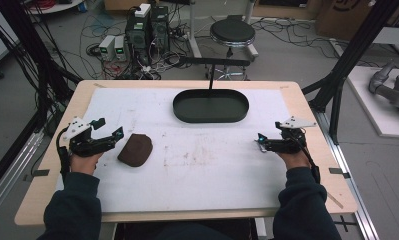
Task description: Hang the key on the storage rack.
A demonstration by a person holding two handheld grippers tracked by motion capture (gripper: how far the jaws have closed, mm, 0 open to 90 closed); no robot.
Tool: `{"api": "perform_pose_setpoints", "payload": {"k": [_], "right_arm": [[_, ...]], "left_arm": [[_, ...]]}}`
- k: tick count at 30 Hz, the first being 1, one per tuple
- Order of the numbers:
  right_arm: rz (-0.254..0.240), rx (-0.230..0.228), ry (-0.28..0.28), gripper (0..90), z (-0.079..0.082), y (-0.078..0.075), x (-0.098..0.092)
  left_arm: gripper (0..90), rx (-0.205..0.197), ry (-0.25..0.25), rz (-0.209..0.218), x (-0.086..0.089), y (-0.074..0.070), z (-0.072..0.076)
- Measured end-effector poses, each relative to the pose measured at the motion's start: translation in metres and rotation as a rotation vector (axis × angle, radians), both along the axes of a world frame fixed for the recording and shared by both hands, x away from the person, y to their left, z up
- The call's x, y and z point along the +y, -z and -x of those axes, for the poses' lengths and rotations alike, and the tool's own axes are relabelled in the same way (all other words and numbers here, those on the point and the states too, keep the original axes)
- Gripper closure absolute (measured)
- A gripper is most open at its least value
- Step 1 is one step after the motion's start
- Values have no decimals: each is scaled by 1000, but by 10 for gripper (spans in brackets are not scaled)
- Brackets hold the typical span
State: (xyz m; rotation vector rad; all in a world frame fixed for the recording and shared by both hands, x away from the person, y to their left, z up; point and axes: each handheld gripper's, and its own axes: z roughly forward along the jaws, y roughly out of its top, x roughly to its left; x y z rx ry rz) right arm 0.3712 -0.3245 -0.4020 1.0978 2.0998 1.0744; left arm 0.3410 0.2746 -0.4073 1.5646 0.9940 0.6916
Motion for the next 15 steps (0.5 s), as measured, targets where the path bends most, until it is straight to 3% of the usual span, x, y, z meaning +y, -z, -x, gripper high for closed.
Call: {"api": "perform_pose_setpoints", "payload": {"k": [13, 15], "right_arm": [[4, 7, -5, 180, 0, 2, -2], [22, 6, -4, 180, 1, 3, -1]], "left_arm": [[206, 10, 0, -4, -1, 2, -2], [211, 9, 0, -1, -1, 2, -2]]}}
